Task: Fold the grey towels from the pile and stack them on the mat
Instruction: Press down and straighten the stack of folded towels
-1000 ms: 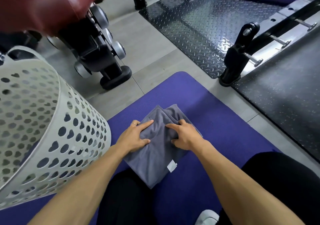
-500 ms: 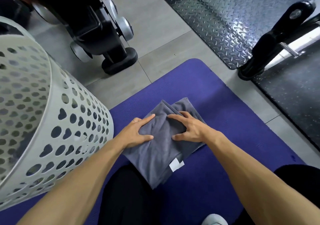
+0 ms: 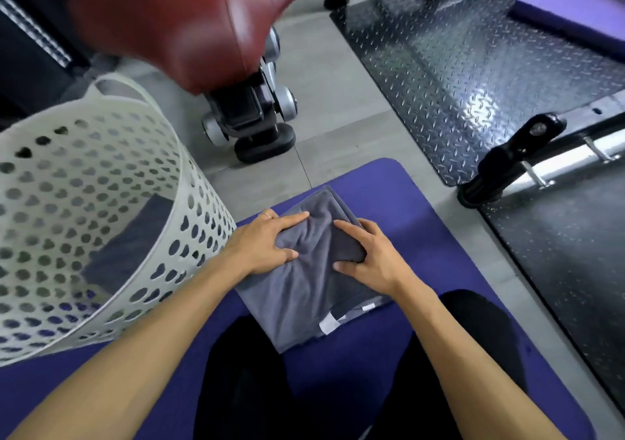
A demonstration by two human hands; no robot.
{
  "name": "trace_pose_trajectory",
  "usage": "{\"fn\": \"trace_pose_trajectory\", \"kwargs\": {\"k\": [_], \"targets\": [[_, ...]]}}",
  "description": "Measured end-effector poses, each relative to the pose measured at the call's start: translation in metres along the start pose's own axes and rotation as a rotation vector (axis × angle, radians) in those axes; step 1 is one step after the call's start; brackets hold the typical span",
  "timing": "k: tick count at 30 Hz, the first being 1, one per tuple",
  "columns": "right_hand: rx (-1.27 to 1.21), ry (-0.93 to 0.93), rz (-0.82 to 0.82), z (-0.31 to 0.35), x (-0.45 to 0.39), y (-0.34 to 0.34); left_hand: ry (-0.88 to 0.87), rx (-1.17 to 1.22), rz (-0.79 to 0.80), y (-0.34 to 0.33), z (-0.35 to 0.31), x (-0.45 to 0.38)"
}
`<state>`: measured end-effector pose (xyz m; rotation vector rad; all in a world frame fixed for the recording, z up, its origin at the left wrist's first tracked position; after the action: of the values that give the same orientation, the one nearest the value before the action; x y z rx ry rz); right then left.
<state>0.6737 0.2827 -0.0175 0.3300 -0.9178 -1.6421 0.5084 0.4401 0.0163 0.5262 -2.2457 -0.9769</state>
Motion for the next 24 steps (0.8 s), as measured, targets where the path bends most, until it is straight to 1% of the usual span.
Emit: {"fn": "trace_pose_trajectory", "kwargs": {"k": [3,6,9,11,15,19,22,24], "targets": [[-0.015,0.097,0.011,0.031,0.004,0.043,-0.018,-0.019,-0.035,0.046,-0.029,0.027],[0.000,0.174,-0.010,0.070,0.010,0.081,-0.042,-0.003,-0.105,0.095,-0.053,0.059],[-0.013,0.245,-0.034,0.119,0.013,0.103,-0.043,0.007,-0.169,0.144,-0.061,0.093],[-0.030,0.305,-0.014,0.155,0.011,0.106,-0.025,-0.005,-0.202,0.173,-0.059,0.120],[-0.039,0.417,0.024,0.227,0.000,0.095,0.051,-0.022,-0.284,0.226,-0.032,0.173],[-0.032,0.525,0.020,0.305,-0.023,0.080,0.072,-0.001,-0.363,0.280,0.003,0.217],[-0.008,0.548,0.072,0.358,-0.053,0.063,0.137,0.032,-0.447,0.314,0.041,0.236],[0.027,0.544,0.109,0.387,-0.080,0.046,0.165,0.072,-0.462,0.329,0.073,0.236]]}}
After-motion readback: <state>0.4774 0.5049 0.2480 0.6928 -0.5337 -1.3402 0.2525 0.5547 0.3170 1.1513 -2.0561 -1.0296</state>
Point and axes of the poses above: each hand's wrist, its own x-axis away from the middle knuckle, its own y-axis out of the back of the hand, z = x × y, the point moved 4 cm from there along -x, towards the middle knuckle, and after that the axes turned 13 degrees about x, right-handed, at the moved point
